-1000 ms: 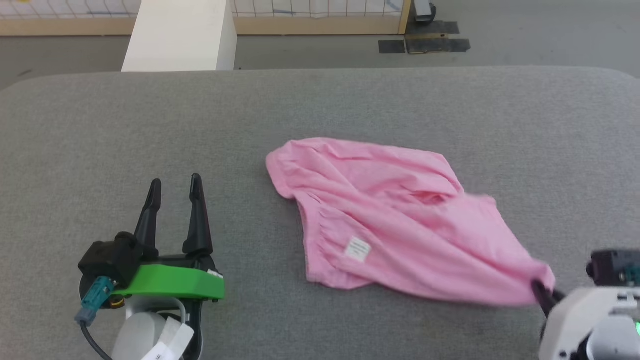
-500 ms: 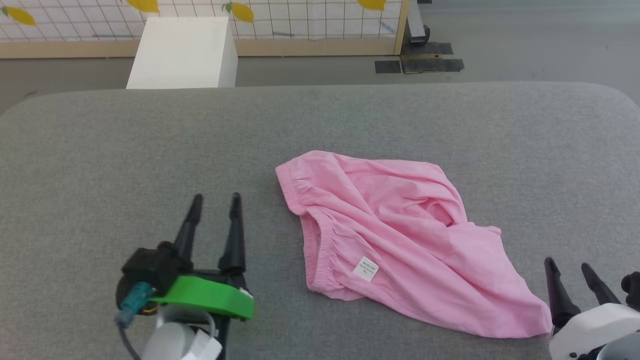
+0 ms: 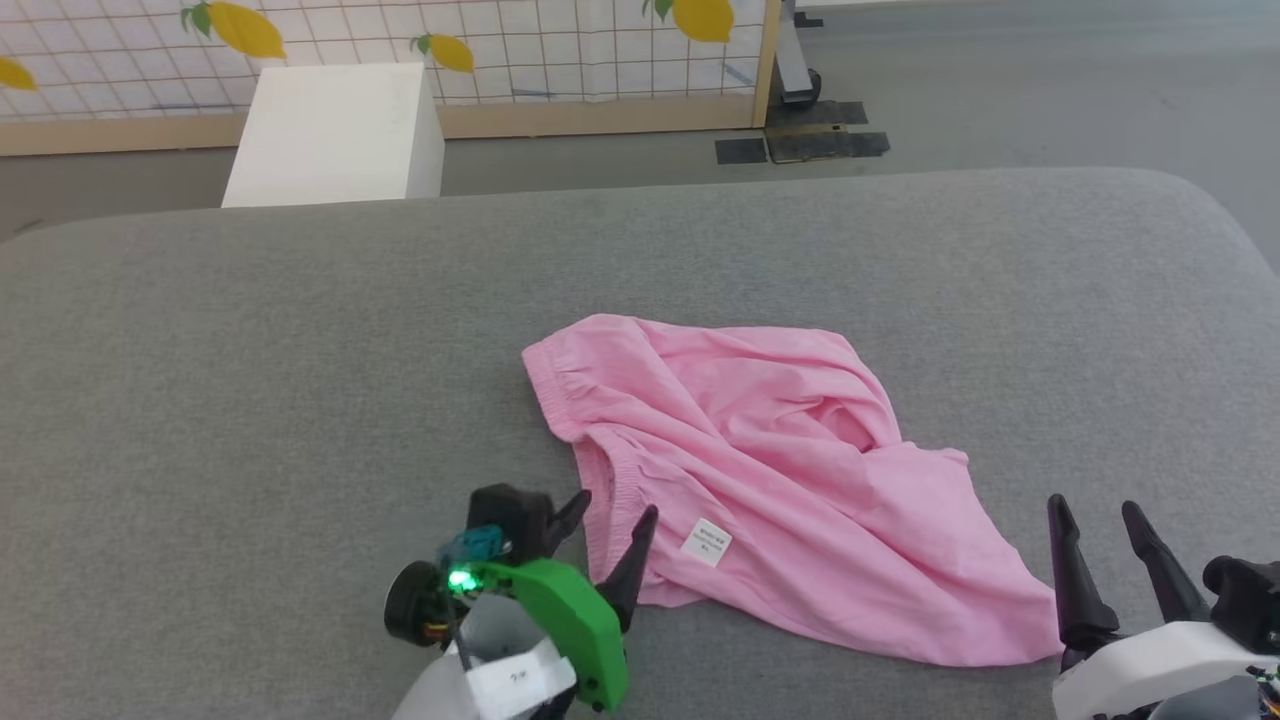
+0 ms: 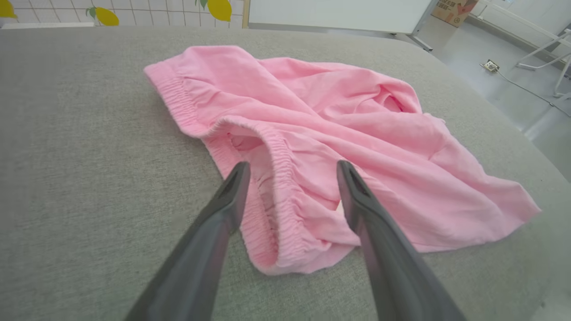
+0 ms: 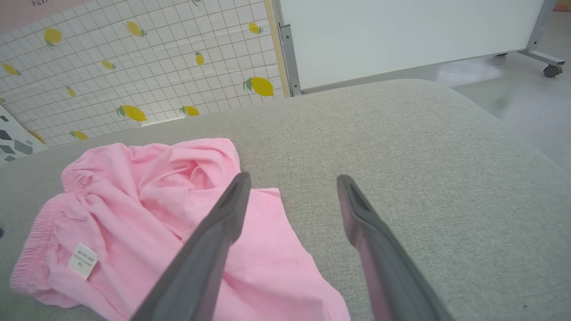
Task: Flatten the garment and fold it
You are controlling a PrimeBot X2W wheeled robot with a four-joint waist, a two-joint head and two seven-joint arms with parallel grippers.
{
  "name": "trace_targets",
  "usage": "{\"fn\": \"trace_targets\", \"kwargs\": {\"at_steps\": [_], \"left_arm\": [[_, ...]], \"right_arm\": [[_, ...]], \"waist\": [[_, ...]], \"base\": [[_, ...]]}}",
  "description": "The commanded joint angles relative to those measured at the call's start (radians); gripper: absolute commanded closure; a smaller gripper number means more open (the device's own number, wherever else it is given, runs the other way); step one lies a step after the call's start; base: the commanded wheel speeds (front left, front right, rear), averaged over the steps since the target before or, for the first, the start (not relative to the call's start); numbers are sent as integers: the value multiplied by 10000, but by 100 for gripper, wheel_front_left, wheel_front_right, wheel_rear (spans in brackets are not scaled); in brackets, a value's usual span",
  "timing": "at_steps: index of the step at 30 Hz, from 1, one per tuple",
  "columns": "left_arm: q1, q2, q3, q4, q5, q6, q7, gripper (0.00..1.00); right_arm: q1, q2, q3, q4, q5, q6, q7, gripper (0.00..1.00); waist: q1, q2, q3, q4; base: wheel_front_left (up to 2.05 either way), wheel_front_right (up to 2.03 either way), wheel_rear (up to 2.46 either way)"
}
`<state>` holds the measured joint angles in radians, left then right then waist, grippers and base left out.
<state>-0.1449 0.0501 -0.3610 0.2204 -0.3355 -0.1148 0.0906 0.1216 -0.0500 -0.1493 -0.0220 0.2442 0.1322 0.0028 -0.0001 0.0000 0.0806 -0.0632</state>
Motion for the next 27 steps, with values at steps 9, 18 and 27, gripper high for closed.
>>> {"fn": "trace_targets", "kwargs": {"at_steps": [9,18,27], "left_arm": [[-557,140,-160,229,-290,312,2296,0],[-703,258,-338,133,-463,228,2748,100],[432,666,432,-925,-871,743,2172,100]], "right_arm": [[-308,-3,288,201,84,-15,-209,0],[-440,-3,424,76,157,-15,-149,0],[-224,-3,490,-197,231,-15,564,0]], "waist": [[1,0,148,-340],[1,0,269,-315],[1,0,243,59]], "base": [[0,0,0],[0,0,0],[0,0,0]]}}
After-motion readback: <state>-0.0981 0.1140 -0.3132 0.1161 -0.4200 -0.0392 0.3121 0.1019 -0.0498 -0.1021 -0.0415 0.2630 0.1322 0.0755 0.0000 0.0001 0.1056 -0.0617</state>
